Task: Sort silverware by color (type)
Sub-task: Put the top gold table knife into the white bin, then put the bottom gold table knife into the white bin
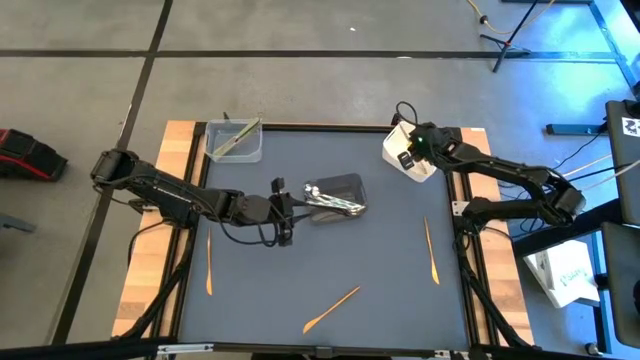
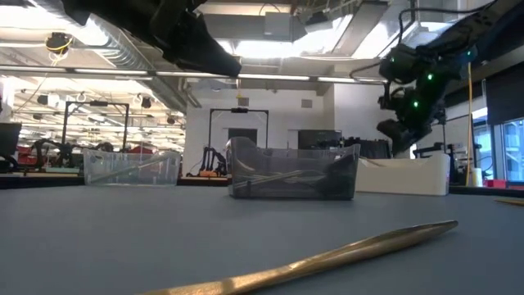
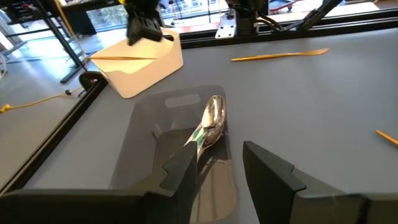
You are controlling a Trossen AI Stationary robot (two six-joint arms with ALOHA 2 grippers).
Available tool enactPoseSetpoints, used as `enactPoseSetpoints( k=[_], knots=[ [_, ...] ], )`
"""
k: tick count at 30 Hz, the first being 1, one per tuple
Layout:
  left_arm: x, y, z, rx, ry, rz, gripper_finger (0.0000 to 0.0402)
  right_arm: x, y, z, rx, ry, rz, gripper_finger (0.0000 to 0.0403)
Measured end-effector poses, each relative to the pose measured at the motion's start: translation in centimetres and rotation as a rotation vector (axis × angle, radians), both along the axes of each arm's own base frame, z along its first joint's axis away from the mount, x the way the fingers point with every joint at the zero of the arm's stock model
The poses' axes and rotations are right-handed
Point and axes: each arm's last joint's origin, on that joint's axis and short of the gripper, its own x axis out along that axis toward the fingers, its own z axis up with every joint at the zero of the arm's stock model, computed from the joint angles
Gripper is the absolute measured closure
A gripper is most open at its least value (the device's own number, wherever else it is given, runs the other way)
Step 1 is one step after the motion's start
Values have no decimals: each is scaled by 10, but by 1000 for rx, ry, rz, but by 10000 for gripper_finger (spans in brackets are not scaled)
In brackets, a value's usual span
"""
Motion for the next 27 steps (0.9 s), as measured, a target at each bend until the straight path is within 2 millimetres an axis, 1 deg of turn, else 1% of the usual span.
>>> enactPoseSetpoints(
  k=[3, 7, 9, 11, 14, 16, 19, 21, 24, 27],
  knots=[
    [0, -1, 0, -10, 2, -23, 276, 5, 7, 17, -24, -27, 40, 245],
    [0, -2, -1, -23, 4, -52, 276, 17, 31, 38, -19, -166, 226, 208],
    [2, -3, -4, -35, 11, -72, 276, 26, 49, 43, 21, -244, 352, 190],
    [4, -7, -9, -58, 27, -89, 276, 35, 69, 46, 95, -313, 522, 175],
    [8, -20, -22, -83, 64, -129, 276, 54, 107, 51, 188, -418, 792, 161],
    [10, -32, -34, -100, 100, -153, 276, 67, 137, 53, 200, -466, 954, 158],
    [11, -51, -45, -133, 107, -194, 276, 80, 183, 52, 194, -506, 1159, 160],
    [11, -64, -50, -159, 102, -220, 276, 85, 211, 46, 206, -504, 1267, 164],
    [7, -80, -58, -188, 104, -229, 276, 91, 245, 32, 234, -487, 1371, 171],
    [4, -94, -59, -227, 67, -209, 276, 95, 273, 15, 260, -468, 1441, 178]
  ],
)
